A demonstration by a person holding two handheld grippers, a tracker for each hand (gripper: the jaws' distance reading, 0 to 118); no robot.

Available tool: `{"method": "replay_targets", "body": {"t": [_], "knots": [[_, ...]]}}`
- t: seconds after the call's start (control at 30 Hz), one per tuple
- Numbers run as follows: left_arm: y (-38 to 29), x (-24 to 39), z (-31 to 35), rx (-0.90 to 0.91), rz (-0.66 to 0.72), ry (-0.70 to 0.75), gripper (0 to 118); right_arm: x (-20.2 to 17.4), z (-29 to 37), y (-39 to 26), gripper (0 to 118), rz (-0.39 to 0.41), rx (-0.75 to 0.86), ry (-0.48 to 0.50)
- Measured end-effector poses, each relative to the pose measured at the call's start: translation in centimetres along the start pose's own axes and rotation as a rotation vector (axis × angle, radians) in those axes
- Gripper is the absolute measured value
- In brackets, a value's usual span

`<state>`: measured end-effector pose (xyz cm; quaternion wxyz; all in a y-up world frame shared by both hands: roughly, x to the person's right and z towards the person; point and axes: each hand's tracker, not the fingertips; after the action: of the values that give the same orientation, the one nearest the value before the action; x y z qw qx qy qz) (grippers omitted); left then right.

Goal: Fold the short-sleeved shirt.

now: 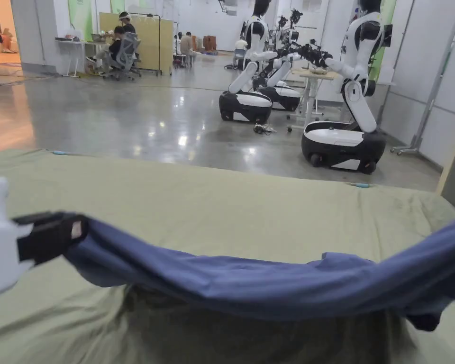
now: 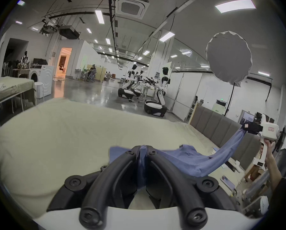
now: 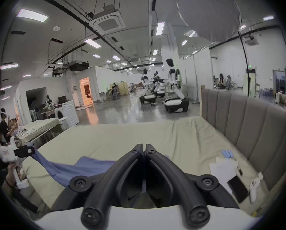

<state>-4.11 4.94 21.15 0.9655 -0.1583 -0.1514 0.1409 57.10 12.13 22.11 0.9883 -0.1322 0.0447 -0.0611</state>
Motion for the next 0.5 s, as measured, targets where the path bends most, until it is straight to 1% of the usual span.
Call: {"method": "replay_targets", "body": {"t": [0.03, 0.07, 0.13, 0.17, 0.2, 0.23, 0.27, 0.3, 0.33, 0.37, 0.43, 0.47, 0.5], "knots": [[-1.2, -0.3, 1.0, -0.045, -0.012, -0.013, 6, 0.2, 1.0, -1.7, 2, -0.025, -0.017, -0.015], [-3.0, -0.6, 2.4, -0.033, -0.014, 0.03, 6, 0.7, 2.0, -3.6, 2, -0.034, -0.051, 0.014], [-5.7, -1.6, 4.1, -0.099, 0.023, 0.027, 6, 1.1, 3.8, -7.1, 2, -0.036, -0.105, -0.052], [-7.2, -2.0, 4.8, -0.124, 0.058, 0.047, 6, 1.5, 4.3, -8.8, 2, -0.033, -0.153, -0.042], [-8.7, -2.1, 5.4, -0.143, 0.086, 0.051, 6, 1.8, 4.8, -10.4, 2, -0.035, -0.195, -0.07], [-10.0, -2.5, 5.4, -0.192, 0.098, 0.047, 6, 2.1, 5.0, -12.0, 2, -0.049, -0.217, -0.089], [-11.4, -2.8, 5.2, -0.226, 0.105, 0.076, 6, 2.5, 4.9, -13.5, 2, -0.064, -0.262, -0.076], [-12.7, -3.2, 4.9, -0.258, 0.116, 0.073, 6, 2.8, 4.7, -14.9, 2, -0.086, -0.312, -0.086], [-13.7, -3.3, 4.5, -0.299, 0.127, 0.077, 6, 3.0, 4.6, -16.2, 2, -0.119, -0.326, -0.099], [-14.6, -3.5, 4.1, -0.325, 0.141, 0.087, 6, 3.1, 4.3, -17.4, 2, -0.137, -0.361, -0.074], [-16.1, -4.0, 3.3, -0.369, 0.152, 0.074, 7, 3.1, 3.4, -19.2, 2, -0.128, -0.433, -0.081], [-16.7, -4.1, 3.3, -0.34, 0.149, 0.091, 11, 3.0, 3.0, -20.2, 3, -0.126, -0.451, -0.075], [-17.1, -4.2, 3.1, -0.336, 0.151, 0.099, 26, 3.0, 2.6, -20.8, 9, -0.118, -0.489, -0.064]]}}
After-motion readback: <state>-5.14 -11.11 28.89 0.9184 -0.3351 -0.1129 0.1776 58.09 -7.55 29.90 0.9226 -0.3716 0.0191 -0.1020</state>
